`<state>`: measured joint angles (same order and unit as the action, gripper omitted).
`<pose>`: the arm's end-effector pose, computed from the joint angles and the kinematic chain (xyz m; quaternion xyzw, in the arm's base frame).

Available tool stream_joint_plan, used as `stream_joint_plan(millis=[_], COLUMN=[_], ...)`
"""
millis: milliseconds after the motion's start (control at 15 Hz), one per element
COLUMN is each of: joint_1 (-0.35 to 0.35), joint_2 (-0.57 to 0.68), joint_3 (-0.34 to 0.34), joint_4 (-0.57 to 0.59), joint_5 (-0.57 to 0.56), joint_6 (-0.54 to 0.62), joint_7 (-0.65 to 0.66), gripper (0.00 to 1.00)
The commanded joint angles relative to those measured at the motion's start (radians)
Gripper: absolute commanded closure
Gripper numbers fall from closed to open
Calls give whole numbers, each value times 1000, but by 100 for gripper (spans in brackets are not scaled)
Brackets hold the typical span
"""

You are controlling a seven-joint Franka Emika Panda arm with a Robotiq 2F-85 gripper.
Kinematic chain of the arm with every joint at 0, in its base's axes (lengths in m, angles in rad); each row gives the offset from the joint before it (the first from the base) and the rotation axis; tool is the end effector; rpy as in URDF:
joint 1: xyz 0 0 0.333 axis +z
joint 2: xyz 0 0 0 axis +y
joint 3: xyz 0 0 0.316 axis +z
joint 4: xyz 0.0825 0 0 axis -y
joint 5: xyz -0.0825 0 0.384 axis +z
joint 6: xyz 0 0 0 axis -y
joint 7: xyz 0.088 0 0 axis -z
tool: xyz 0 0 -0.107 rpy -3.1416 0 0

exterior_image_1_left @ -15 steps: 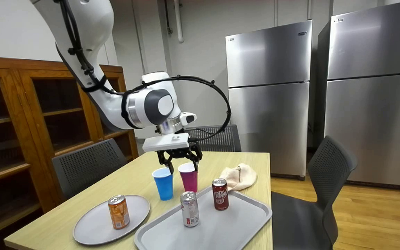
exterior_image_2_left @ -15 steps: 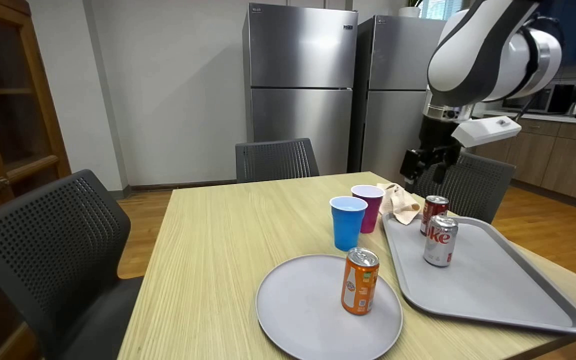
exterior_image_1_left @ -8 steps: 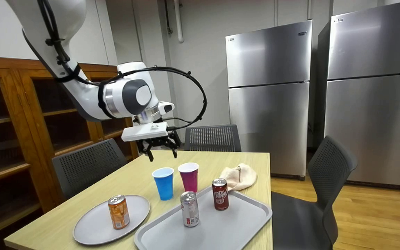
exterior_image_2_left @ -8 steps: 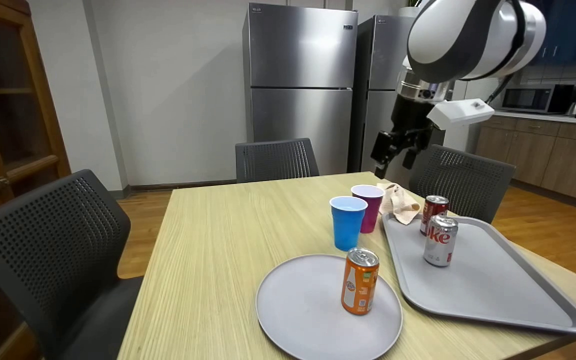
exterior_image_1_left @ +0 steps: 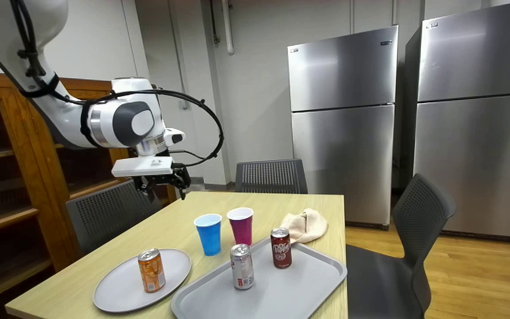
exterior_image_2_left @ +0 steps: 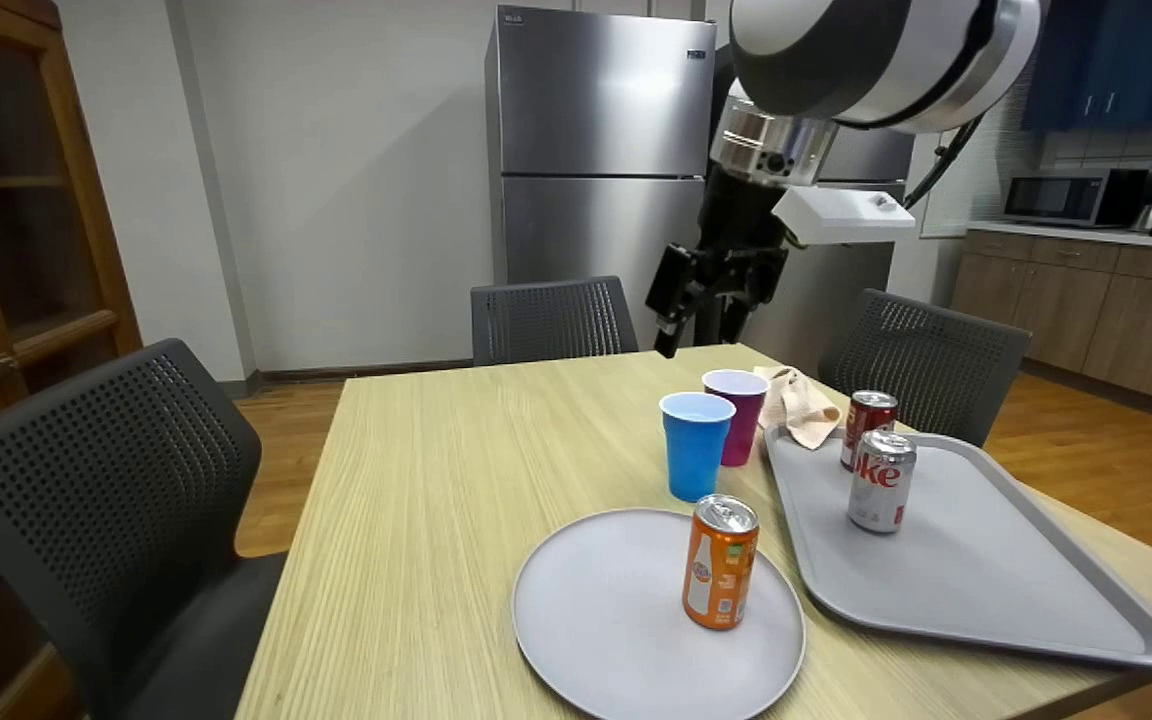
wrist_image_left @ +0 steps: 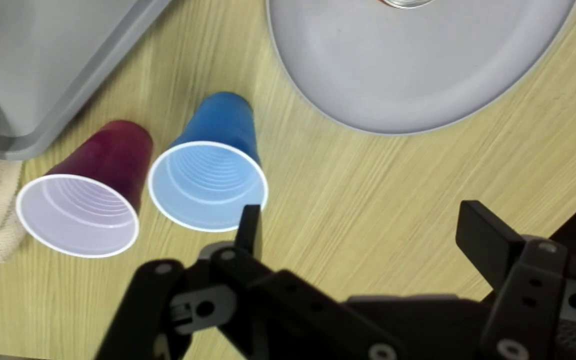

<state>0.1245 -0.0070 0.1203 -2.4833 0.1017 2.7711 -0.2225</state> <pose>0.4836 0.1163 0.3214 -0.9713 -0.1858 -0.1464 0.0264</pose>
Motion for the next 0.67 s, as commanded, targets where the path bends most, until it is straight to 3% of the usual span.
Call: stream_joint_plan(millis=[0, 600], joint_1=[35, 75], joint_2=[-41, -23], joint_3=[31, 66], joint_4=[-30, -66], joint_5=[47, 35], joint_6=[-25, -64], joint_7=[-7, 55], gripper=[0, 0])
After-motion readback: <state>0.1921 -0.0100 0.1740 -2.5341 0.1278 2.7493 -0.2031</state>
